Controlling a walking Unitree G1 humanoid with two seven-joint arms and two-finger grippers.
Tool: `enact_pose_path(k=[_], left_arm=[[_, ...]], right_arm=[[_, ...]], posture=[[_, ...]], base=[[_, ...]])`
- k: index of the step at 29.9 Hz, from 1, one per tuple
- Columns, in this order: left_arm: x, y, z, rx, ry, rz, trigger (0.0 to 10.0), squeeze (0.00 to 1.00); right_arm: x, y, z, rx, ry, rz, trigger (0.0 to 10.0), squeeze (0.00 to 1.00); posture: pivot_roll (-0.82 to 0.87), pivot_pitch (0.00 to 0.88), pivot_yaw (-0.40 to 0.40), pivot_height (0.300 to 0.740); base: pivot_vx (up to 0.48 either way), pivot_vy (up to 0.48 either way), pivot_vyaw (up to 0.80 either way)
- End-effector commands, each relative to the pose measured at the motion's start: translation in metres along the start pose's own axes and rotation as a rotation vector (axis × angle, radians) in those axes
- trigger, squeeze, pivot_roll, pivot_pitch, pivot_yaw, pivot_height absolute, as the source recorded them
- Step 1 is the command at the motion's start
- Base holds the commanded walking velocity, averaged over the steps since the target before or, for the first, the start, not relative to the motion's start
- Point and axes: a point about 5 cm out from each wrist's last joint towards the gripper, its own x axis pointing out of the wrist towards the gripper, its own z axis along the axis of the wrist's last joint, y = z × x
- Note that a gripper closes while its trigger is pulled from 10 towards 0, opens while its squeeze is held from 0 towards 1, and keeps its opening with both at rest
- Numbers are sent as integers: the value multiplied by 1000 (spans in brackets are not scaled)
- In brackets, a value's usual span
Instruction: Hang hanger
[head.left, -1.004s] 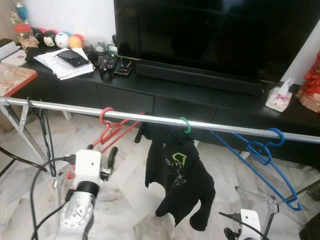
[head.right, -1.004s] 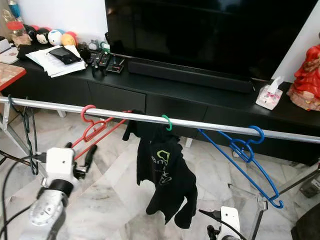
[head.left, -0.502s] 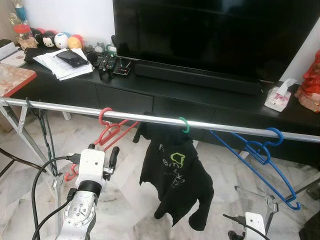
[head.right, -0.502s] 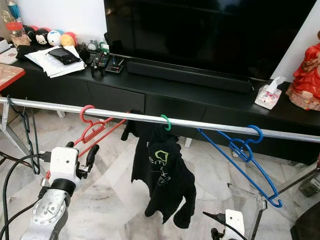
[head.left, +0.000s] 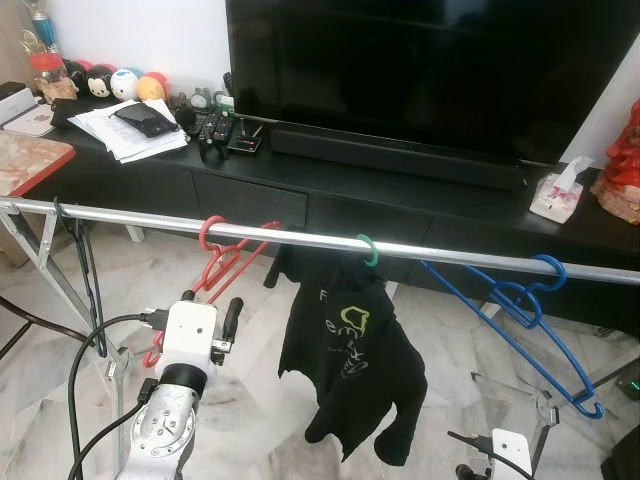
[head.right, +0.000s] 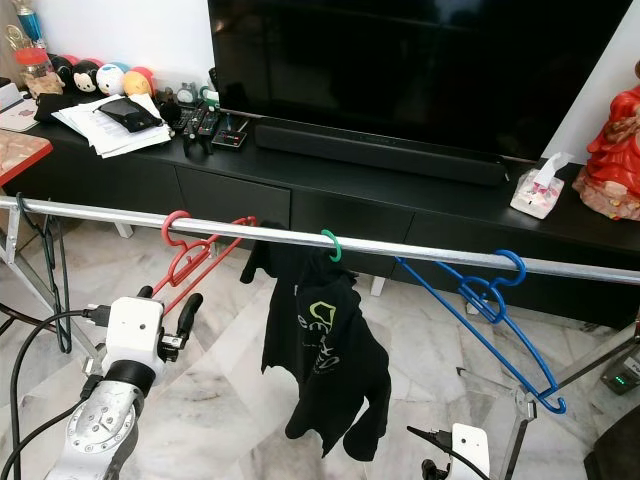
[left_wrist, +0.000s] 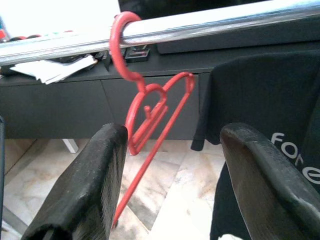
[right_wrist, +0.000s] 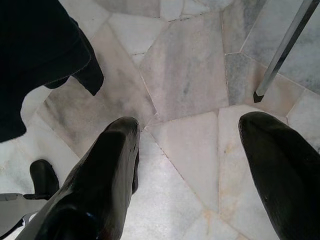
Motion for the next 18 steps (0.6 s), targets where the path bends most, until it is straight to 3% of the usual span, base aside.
enact_pose_path(k=[1,9,18], left_arm=[[-1,-3,-2,20,13,-22,10000,0],[1,-7,-2,20,9,-36,10000,0],[-6,-12,-16,-4,69,-50,10000,0]], right_arm=[[-1,-3,-3,1,4,-11,10000,0],[0,-3,1,-1,-4,-12,10000,0],[0,-4,1,-4,-5,-12,10000,0]], posture=[[103,0,-95,740],[104,0,-94,740],[102,0,-98,740]], base=[[0,0,0],[0,0,0],[0,0,0]])
